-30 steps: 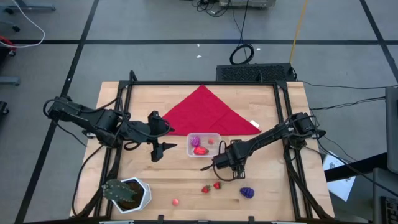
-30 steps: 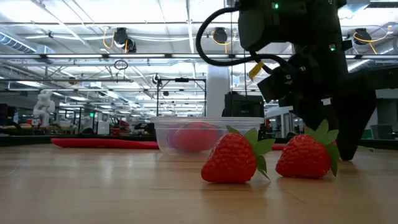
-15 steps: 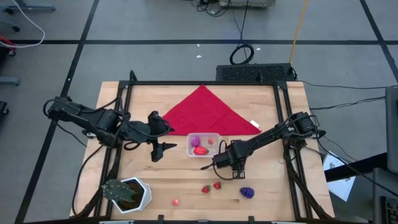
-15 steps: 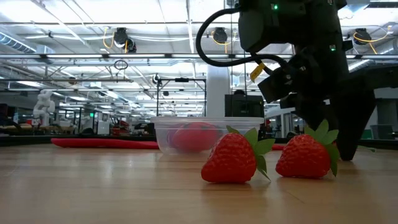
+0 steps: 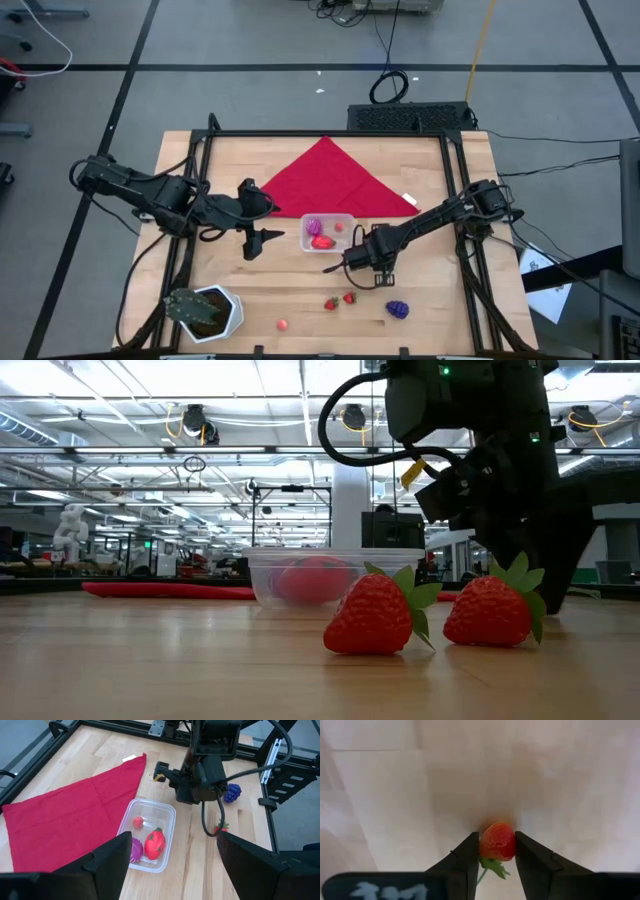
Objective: Pick and placing Produce into tupperware
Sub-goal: Put the top red strawberry in the transparent bin
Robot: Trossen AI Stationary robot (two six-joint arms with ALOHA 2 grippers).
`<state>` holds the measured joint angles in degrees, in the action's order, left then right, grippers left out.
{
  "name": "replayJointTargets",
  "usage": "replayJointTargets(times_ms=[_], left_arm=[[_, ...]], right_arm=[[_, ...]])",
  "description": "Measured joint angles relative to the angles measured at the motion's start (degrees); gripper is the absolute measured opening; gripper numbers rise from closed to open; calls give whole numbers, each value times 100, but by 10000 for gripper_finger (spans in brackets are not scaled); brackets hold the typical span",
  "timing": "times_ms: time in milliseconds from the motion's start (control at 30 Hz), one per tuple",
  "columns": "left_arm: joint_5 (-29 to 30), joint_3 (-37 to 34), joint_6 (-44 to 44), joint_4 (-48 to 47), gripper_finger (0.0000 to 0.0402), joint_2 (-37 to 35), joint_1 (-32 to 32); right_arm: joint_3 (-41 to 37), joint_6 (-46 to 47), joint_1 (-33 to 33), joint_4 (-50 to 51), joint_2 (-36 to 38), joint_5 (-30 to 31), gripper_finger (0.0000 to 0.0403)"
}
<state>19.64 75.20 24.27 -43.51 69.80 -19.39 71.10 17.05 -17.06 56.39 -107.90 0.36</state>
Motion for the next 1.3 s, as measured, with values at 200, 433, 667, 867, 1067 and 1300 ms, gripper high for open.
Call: replayJointTargets(times_ms=[200, 433, 667, 867, 1067, 1300], left_arm=[[0, 0, -2, 2, 296, 0, 2], [0, 0, -2, 4, 296, 0, 2], [0, 0, -2, 13, 296, 0, 2], [0, 0, -20, 9, 296, 0, 2], [2, 0, -127, 9, 296, 0, 2], [1, 0, -128, 7, 296, 0, 2]], right_arm=[[62, 164, 103, -29, 617, -5, 98], [508, -240, 291, -903, 1072, -18, 99], [941, -1100, 656, -1675, 1079, 4, 99], [941, -1339, 1006, -1907, 766, -46, 100], [941, -1542, 1190, -1950, 287, -214, 112], [939, -1623, 1272, -1974, 206, -345, 118]])
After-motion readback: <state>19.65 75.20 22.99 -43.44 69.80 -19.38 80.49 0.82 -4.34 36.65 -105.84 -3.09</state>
